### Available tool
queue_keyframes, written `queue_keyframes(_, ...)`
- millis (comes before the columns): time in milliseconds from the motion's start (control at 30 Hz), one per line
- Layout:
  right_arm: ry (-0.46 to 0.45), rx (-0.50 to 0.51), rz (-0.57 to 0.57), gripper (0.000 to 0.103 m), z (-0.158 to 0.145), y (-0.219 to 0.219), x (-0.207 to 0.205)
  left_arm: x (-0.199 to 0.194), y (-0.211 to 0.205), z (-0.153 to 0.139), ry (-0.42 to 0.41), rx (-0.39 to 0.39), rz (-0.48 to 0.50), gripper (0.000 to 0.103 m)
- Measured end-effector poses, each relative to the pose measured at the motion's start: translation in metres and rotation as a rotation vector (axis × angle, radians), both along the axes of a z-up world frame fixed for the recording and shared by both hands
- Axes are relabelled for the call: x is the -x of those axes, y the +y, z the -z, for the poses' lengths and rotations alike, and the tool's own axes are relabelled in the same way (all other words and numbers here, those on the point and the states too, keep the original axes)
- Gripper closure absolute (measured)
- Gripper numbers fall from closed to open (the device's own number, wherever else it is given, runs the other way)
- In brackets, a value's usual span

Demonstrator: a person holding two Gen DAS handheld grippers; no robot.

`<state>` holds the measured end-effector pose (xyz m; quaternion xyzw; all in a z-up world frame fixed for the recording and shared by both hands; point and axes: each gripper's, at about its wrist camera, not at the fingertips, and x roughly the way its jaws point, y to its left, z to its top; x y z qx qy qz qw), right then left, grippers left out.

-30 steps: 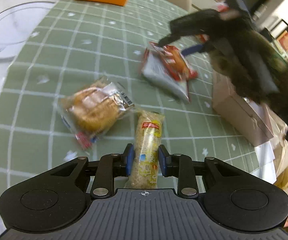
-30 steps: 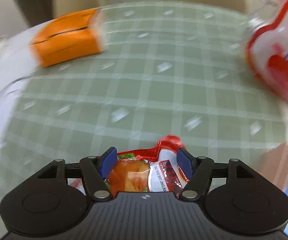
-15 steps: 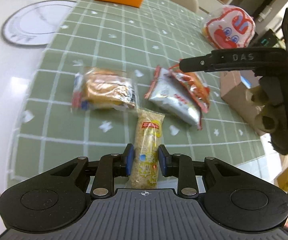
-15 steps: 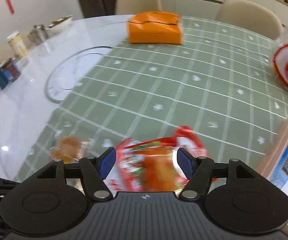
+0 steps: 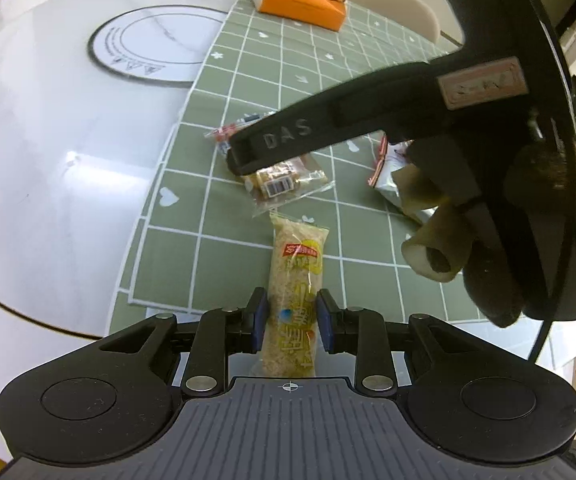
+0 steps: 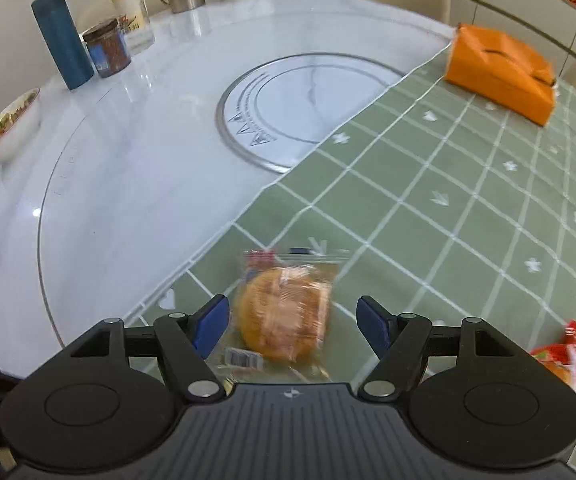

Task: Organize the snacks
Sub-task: 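Grasp the round bread packet with the right tool while the left tool holds the wafer stick, then lift the bread packet with the right tool while the left tool holds the wafer stick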

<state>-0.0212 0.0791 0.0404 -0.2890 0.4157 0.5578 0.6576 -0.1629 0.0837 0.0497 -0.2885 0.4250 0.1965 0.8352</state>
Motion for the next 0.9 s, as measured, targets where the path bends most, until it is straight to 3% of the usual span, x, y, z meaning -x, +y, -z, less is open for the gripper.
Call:
queue_keyframes(67, -0.001, 0.002, 0.002, 0.051, -0.002, 0.001, 0.004, 0.001, 0.000, 0.000, -0.004, 0.003, 0.002, 0.072)
queue_keyframes(100, -0.002, 0.002, -0.011, 0.053, -0.004, -0.001, 0.006, 0.002, 0.000, 0.000, -0.006, 0.005, 0.005, 0.072)
queue_keyframes(333, -0.040, -0.015, 0.013, 0.053, -0.024, -0.055, 0.003, -0.008, 0.002, 0.001, -0.013, 0.009, 0.054, 0.072)
queue_keyframes(567, -0.061, 0.036, 0.218, 0.053, -0.016, -0.139, -0.027, -0.039, -0.005, 0.003, -0.022, 0.011, 0.118, 0.072)
queue_keyframes(767, -0.071, -0.011, 0.335, 0.044, -0.011, -0.189, -0.044, -0.073, -0.029, 0.005, -0.013, 0.005, 0.221, 0.072)
queue_keyframes(900, -0.071, -0.078, 0.358, 0.033, -0.022, -0.200, -0.052, -0.082, -0.036, 0.004, 0.003, -0.010, 0.212, 0.072)
